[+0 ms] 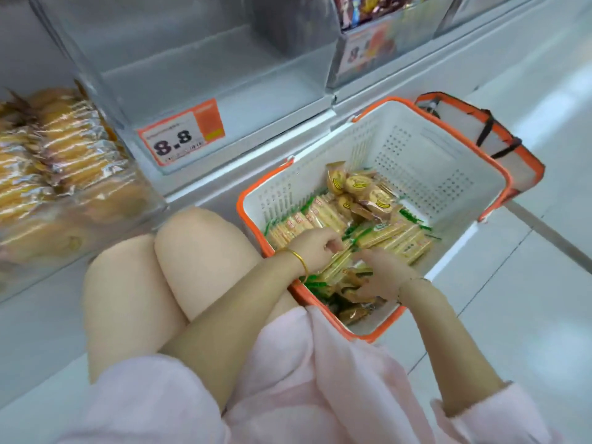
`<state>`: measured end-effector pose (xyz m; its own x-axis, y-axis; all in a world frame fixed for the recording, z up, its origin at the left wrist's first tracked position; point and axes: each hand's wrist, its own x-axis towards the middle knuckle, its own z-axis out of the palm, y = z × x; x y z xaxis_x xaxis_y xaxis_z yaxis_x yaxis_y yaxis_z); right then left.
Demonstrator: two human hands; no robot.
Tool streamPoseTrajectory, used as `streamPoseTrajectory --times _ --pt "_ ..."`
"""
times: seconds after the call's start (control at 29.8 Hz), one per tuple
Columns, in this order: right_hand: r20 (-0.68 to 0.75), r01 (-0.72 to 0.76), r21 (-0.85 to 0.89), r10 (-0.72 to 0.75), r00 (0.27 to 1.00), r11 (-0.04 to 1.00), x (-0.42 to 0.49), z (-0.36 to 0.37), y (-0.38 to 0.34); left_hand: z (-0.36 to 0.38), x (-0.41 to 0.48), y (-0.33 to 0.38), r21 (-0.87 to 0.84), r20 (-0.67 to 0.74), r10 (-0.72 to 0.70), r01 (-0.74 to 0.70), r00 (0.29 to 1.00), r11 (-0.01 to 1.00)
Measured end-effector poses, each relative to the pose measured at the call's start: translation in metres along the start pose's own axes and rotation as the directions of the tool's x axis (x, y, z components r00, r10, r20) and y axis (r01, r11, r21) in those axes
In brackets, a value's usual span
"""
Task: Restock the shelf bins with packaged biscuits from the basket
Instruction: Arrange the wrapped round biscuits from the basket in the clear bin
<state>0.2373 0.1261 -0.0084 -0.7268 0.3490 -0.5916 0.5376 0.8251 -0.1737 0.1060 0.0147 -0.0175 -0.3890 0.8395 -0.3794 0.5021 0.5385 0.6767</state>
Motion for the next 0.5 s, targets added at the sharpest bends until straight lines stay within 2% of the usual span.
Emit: streamPoseTrajectory --times 0.07,0.13,0.2,0.3,0.4,0.47,0.5 --pt "0.136 0.005 -0.093 0.008 0.991 0.996 0.008 0.016 -0.008 0.001 0.001 -0.005 -0.011 -0.007 -0.028 0.028 1.000 1.000" --pt "0.202 -0.008 -0.154 0.039 0.979 0.988 0.013 0.024 -0.010 -0.001 0.001 -0.009 -0.068 -0.025 -0.057 0.055 0.998 0.996" --pt "0.219 0.008 -0.184 0.033 0.975 0.983 0.016 0.026 -0.007 -0.004 0.000 -0.011 -0.136 -0.035 -0.077 0.071 0.996 0.988" --pt "0.115 0.022 -0.163 -0.003 0.993 0.986 0.018 0.027 0.001 -0.004 0.000 -0.013 -0.162 -0.032 -0.066 0.060 0.997 0.985" --pt "-0.025 0.049 0.029 -0.049 0.999 0.998 0.012 0.015 0.003 -0.004 -0.002 -0.009 -0.173 0.045 -0.017 0.025 0.999 0.985" --pt "-0.117 0.070 0.298 -0.037 0.992 0.952 0.005 -0.002 0.002 -0.006 -0.006 -0.001 -0.182 0.090 0.054 -0.037 0.994 0.983" --pt "-0.154 0.097 0.450 -0.030 0.988 0.888 -0.001 -0.014 0.000 -0.008 -0.009 0.004 -0.201 0.084 0.087 -0.068 0.993 0.977"
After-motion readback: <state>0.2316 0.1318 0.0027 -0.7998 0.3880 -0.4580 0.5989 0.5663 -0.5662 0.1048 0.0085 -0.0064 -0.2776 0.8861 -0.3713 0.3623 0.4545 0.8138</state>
